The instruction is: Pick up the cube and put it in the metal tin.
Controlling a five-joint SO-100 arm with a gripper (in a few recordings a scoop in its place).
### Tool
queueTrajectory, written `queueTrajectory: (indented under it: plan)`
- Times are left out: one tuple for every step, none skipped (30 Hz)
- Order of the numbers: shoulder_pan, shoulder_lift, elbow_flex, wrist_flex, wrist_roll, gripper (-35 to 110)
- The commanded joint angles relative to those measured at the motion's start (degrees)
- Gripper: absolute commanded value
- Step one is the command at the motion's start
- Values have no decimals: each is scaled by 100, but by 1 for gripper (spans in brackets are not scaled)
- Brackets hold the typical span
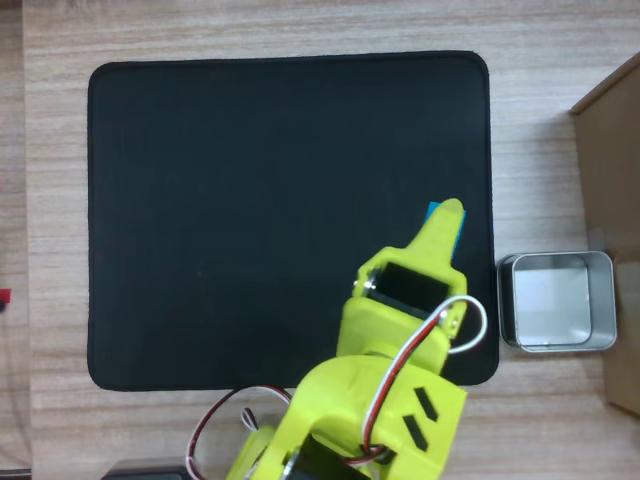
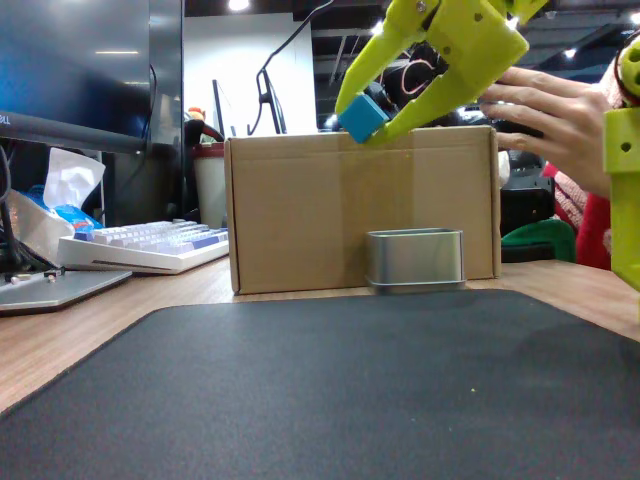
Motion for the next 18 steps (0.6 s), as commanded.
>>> queueTrajectory:
  plan:
    - [352, 18, -97, -88, 105, 0]
    - [615, -9, -167, -88, 229, 0]
    - [914, -53, -229, -97, 264, 0]
    - [1151, -88, -211, -229, 281, 0]
    - [1397, -149, -141, -413, 299, 0]
    - [1644, -237, -79, -642, 299, 0]
    - [1811, -325, 0, -870, 290, 0]
    - [1960, -431, 70, -1072, 290, 0]
    - [2127, -492, 193, -1345, 272, 0]
    - [2268, -536, 387, -1679, 237, 0]
    - [2338, -562, 642, -2004, 123, 0]
    - [2443, -624, 967, -2417, -44, 0]
    - [2540, -703, 1257, -2848, -202, 0]
    - [2593, -800, 1424, -3111, -325, 0]
    - [2593, -914, 1494, -3208, -439, 0]
    - [2584, -1046, 1547, -3375, -457, 0]
    - [2566, -1169, 1547, -3393, -483, 0]
    - [2566, -1257, 1556, -3428, -501, 0]
